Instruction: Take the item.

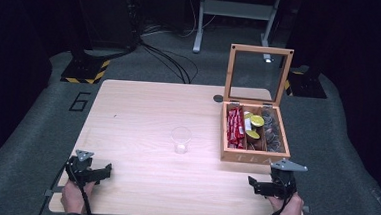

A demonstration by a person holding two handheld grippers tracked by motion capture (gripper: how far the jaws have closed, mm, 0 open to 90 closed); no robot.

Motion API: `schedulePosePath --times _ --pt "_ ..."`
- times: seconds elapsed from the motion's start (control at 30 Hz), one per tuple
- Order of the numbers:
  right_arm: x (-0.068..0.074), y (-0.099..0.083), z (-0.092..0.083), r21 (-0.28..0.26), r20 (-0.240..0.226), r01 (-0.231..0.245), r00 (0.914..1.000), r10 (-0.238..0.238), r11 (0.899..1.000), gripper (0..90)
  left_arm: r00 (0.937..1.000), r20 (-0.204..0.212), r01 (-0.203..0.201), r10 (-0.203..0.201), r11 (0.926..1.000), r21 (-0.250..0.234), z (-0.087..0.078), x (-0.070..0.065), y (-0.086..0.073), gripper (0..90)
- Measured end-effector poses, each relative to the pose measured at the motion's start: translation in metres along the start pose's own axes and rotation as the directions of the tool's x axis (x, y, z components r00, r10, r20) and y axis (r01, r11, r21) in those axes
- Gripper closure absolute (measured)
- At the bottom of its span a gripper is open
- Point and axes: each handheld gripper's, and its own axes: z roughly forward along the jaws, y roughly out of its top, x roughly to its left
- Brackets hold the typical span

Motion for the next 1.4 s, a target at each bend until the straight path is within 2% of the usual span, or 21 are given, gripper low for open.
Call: schedulePosePath --times 0.2,0.37,0.5,0.6,0.9,1.1,1.13,1.27,1.33,1.37,1.4 --pt "-0.010 0.018 -0.010 -0.020 0.002 0.000 1.0000 0.001 1.000 3.0 1.0000 0.000 0.001 -0.001 1.0000 0.000 0.000 0.000 0.000 0.4" --pt "-0.017 0.029 -0.012 -0.017 0.004 0.005 1.0000 -0.004 1.000 3.5 1.0000 0.000 0.001 -0.001 1.0000 0.000 0.000 0.000 0.000 0.4" --pt "-0.030 0.042 -0.005 0.008 -0.007 -0.005 1.0000 0.005 1.000 4.5 1.0000 0.000 0.000 0.000 1.0000 0.000 0.000 0.000 0.000 0.4" --pt "-0.038 0.049 -0.002 0.004 -0.019 -0.018 0.9997 0.018 1.000 5.3 1.0000 -0.001 0.000 0.000 1.0000 0.000 0.000 0.000 0.000 0.5" --pt "-0.056 0.064 0.004 0.016 -0.016 -0.029 0.9994 0.030 0.999 6.7 1.0000 -0.001 0.000 0.000 1.0000 0.001 0.000 0.000 0.000 0.5" --pt "-0.073 0.079 0.016 0.015 -0.012 -0.053 0.9985 0.053 0.998 15.8 1.0000 -0.001 0.000 0.000 1.0000 0.000 0.000 0.000 0.000 0.5" --pt "-0.075 0.082 0.018 0.013 -0.014 -0.070 0.9974 0.071 0.997 18.9 1.0000 0.000 0.000 0.000 1.0000 0.000 0.000 0.000 0.000 0.5" --pt "-0.089 0.089 0.031 0.014 0.013 -0.106 0.9943 0.106 0.994 32.5 1.0000 -0.001 0.000 0.000 1.0000 0.000 0.000 0.000 0.000 0.5" --pt "-0.093 0.092 0.038 0.033 0.034 -0.130 0.9911 0.128 0.991 39.1 1.0000 -0.001 0.001 -0.001 1.0000 0.000 0.000 0.000 0.000 0.5" --pt "-0.093 0.092 0.038 0.033 0.034 -0.130 0.9911 0.128 0.991 39.1 1.0000 -0.001 0.001 -0.001 1.0000 0.000 0.000 0.000 0.000 0.5" --pt "-0.097 0.094 0.044 0.033 0.064 -0.136 0.9889 0.134 0.990 42.4 1.0000 0.000 0.003 -0.003 1.0000 0.000 0.000 0.000 0.000 0.5"
